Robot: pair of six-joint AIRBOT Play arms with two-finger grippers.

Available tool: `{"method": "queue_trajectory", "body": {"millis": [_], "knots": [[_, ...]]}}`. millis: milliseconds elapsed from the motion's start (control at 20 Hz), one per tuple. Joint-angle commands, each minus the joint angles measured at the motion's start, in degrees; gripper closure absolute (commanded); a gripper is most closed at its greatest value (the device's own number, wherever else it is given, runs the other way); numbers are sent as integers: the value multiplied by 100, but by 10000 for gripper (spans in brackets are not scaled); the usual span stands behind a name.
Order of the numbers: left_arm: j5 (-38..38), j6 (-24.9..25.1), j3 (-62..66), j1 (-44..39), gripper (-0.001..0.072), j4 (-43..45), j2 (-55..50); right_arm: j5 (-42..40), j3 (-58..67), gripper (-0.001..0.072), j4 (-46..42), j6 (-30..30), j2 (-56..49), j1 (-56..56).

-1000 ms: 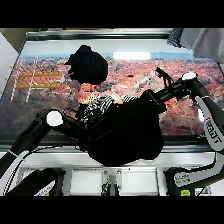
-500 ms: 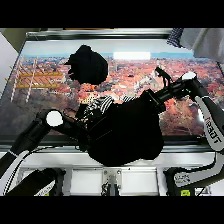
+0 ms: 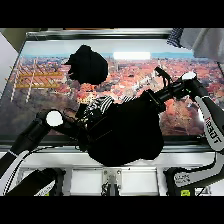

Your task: Fold the clothes and pants, and hang the long-sleeved shirts on hangers.

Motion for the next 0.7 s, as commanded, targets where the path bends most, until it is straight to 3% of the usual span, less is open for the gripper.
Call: {"method": "queue_trajectory", "body": {"millis": [0,100,450,550,650], "knots": [[4,0,2,-2,694,-4,2,11,-4,193,9,2,-4,4],[4,0,2,-2,695,-4,2,13,-4,701,2,11,-4,4],[-2,-2,2,-2,687,24,4,11,-4,698,0,2,-4,4],[26,-136,4,0,158,52,2,0,-4,699,2,55,-4,4],[46,-468,4,0,153,52,4,-79,-4,700,2,66,-2,2]]}}
